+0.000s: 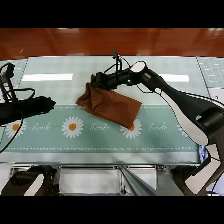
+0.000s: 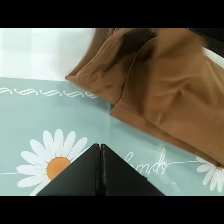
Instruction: Fold the shirts.
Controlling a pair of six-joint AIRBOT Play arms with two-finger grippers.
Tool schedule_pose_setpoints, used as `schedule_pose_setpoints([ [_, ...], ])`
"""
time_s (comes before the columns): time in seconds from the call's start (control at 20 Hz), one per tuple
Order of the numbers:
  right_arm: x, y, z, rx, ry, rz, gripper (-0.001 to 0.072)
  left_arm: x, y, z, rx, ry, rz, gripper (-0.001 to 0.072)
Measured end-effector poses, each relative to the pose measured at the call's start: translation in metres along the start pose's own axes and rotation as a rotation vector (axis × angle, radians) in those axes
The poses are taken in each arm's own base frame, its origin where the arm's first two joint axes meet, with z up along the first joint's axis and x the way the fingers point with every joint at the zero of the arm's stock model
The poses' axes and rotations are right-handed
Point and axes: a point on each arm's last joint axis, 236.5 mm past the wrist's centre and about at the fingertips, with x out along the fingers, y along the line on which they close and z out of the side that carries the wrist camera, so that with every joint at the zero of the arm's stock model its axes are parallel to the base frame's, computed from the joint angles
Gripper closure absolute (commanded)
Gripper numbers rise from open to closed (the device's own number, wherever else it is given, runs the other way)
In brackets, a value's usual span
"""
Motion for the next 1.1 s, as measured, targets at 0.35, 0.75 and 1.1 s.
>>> schedule_pose_setpoints([
  [0.35, -0.119, 0.005, 0.0, -0.057, 0.123, -0.017, 0.0304, -0.013, 0.012, 0.056, -0.024, -0.195, 0.017, 0.0687],
  [0.75, -0.332, -0.078, -0.054, -0.013, -0.127, -0.736, 0.0293, -0.004, -0.008, 0.041, -0.06, -0.145, -0.067, 0.0687],
  [1.1, -0.264, -0.174, -0.133, 0.345, -0.232, -0.619, 0.0294, 0.017, -0.025, 0.006, -0.029, -0.047, -0.11, 0.0687],
])
